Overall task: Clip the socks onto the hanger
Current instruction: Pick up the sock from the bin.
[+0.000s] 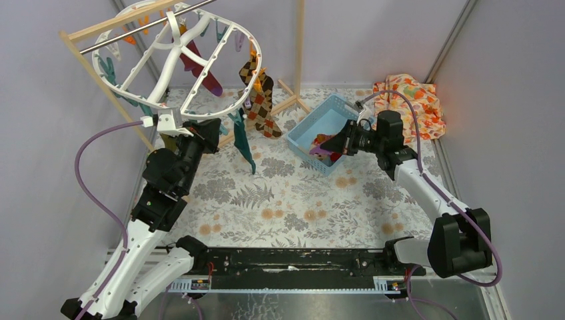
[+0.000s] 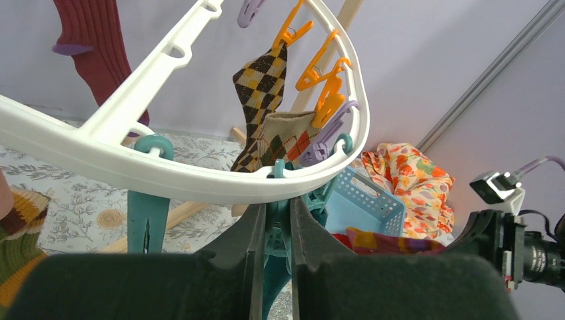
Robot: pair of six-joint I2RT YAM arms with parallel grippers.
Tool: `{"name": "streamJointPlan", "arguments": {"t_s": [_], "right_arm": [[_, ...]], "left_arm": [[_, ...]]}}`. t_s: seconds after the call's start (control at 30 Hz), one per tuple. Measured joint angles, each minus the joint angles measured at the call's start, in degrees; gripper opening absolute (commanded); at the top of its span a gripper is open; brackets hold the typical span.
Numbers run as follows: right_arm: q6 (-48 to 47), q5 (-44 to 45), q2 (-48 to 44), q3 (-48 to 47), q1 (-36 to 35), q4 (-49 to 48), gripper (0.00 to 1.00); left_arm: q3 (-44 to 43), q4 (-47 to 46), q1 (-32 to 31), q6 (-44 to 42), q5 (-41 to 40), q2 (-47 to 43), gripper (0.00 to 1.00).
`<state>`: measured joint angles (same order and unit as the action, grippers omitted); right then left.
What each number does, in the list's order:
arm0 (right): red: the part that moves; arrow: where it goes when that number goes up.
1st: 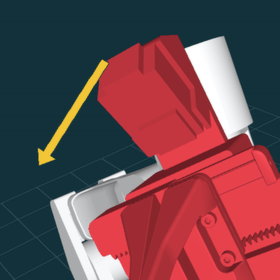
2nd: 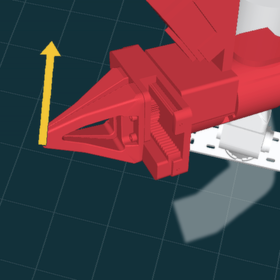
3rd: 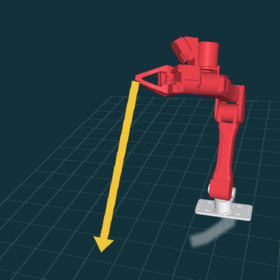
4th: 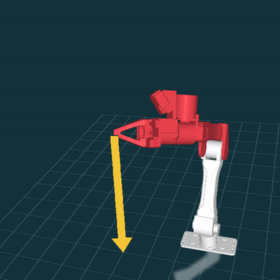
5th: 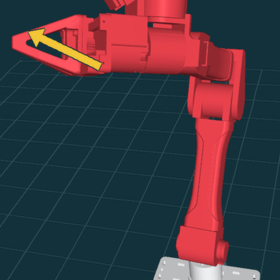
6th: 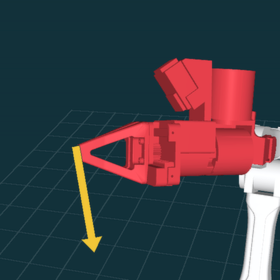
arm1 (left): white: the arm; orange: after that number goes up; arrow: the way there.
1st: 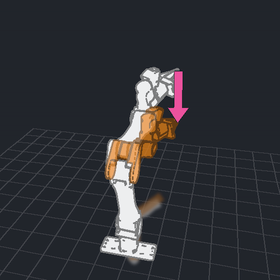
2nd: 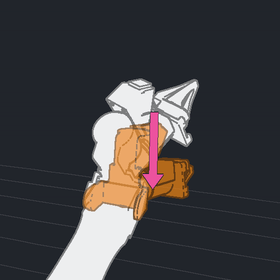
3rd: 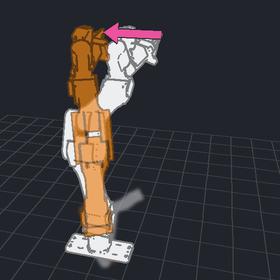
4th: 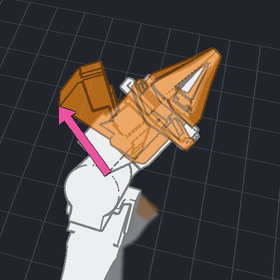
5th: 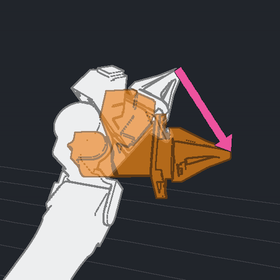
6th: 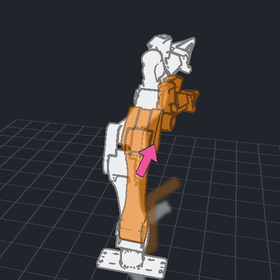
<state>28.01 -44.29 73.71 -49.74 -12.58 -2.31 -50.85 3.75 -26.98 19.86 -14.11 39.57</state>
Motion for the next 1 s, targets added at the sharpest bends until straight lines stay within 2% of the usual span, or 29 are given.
{"name": "streamJointPlan", "arguments": {"t_s": [0.17,0.43,0.7,1.0], "right_arm": [[11.67,-6.36,-0.09,0.15,0.00,-14.84,0.00],[22.69,-5.75,-0.66,0.76,-2.10,-35.93,0.00],[14.95,1.44,1.09,-2.10,-16.79,-43.50,0.00],[4.96,5.90,4.63,-7.54,-24.59,-46.29,0.00]], "left_arm": [[-0.02,0.00,0.00,0.66,0.22,0.00,0.00],[-1.53,0.22,0.00,3.21,2.05,0.72,0.00],[-4.92,0.59,0.00,7.96,6.49,1.97,0.00],[-6.84,0.79,0.00,12.15,8.55,2.80,0.00]]}}
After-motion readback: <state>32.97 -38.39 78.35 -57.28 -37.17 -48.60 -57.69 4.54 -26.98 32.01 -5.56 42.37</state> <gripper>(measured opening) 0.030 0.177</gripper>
